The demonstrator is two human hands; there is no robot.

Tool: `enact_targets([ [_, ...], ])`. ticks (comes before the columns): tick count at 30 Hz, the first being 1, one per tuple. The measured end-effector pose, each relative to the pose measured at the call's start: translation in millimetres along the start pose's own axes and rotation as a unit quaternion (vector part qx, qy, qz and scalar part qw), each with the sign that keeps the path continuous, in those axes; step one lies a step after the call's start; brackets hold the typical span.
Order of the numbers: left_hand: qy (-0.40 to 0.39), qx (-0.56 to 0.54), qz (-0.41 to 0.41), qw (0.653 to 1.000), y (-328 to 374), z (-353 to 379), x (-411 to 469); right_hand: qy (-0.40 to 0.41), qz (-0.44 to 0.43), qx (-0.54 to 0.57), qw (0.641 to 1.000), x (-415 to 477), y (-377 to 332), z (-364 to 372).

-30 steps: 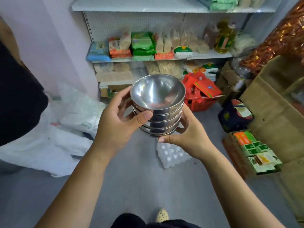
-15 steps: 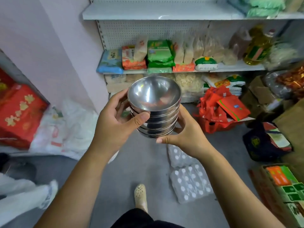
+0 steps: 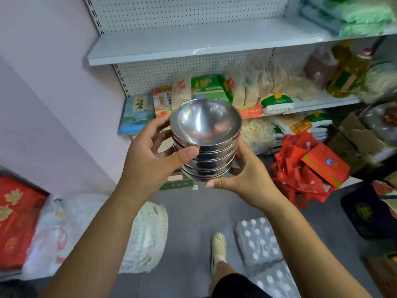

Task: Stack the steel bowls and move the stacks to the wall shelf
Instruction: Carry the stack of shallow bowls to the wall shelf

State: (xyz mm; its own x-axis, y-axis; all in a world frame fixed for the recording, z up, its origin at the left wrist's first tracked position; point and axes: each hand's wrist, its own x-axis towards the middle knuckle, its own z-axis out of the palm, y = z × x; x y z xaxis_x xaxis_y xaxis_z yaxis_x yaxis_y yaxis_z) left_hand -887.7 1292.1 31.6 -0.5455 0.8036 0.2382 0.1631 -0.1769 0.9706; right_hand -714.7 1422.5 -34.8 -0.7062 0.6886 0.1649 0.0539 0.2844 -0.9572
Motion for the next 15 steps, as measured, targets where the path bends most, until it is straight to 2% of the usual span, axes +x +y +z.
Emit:
enact_targets([
  [15, 0.066, 0.056, 0.011, 0.996, -53, -70, 292, -0.090, -0.039, 0.005, 0.995, 343, 17, -2],
])
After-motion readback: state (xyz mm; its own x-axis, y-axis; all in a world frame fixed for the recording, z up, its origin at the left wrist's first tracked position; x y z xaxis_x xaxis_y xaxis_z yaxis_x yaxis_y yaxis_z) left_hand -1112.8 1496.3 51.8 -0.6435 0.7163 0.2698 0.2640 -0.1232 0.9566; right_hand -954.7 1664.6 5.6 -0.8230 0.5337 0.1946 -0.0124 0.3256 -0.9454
